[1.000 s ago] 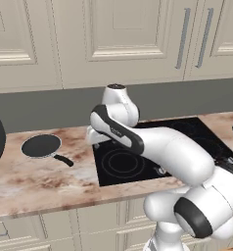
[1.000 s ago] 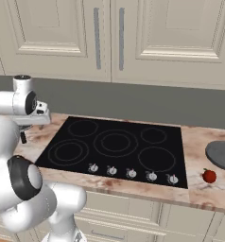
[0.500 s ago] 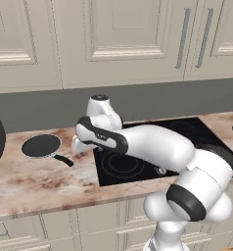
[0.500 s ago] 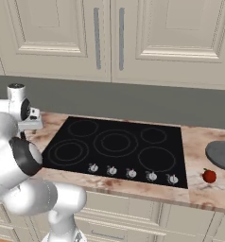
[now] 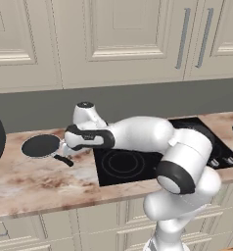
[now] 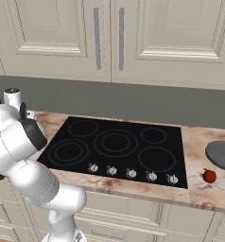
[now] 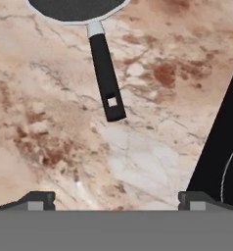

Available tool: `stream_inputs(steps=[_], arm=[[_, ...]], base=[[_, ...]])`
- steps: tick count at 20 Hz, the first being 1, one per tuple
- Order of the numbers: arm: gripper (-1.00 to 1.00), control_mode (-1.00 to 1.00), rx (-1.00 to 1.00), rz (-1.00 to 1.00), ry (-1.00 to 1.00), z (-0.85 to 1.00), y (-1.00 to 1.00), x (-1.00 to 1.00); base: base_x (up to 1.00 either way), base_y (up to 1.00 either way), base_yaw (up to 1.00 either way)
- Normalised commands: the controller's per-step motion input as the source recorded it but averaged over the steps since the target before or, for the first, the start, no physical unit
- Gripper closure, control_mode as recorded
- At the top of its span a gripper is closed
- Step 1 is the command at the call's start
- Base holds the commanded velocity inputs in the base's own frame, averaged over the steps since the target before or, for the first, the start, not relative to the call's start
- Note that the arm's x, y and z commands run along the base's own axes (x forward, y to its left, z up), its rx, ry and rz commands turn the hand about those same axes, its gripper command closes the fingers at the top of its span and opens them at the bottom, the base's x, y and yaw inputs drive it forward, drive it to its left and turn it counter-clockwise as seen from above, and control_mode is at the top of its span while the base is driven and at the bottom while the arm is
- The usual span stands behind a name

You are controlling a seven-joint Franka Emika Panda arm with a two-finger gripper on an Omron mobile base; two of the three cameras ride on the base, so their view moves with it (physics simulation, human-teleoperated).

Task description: Place both pans onto different burners. Then place the bell pepper and the steak on different pans.

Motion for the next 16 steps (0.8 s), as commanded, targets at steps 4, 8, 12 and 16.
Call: stream_inputs(steps=[4, 8, 12, 16], arm=[[-1.0, -1.0, 0.0, 0.0, 0.0, -0.19, 0.37, 0.38], [-1.0, -1.0, 0.0, 0.0, 0.0, -0.21, 0.28, 0.3], [-1.0, -1.0, 0.0, 0.0, 0.0, -0.21, 0.19, 0.27], [-1.0, -1.0, 0.0, 0.02, 0.0, -0.18, 0.08, 0.19]], base=[[0.0, 0.0, 0.0], [0.0, 0.0, 0.0], [0.0, 0.0, 0.0], [0.0, 0.0, 0.0]])
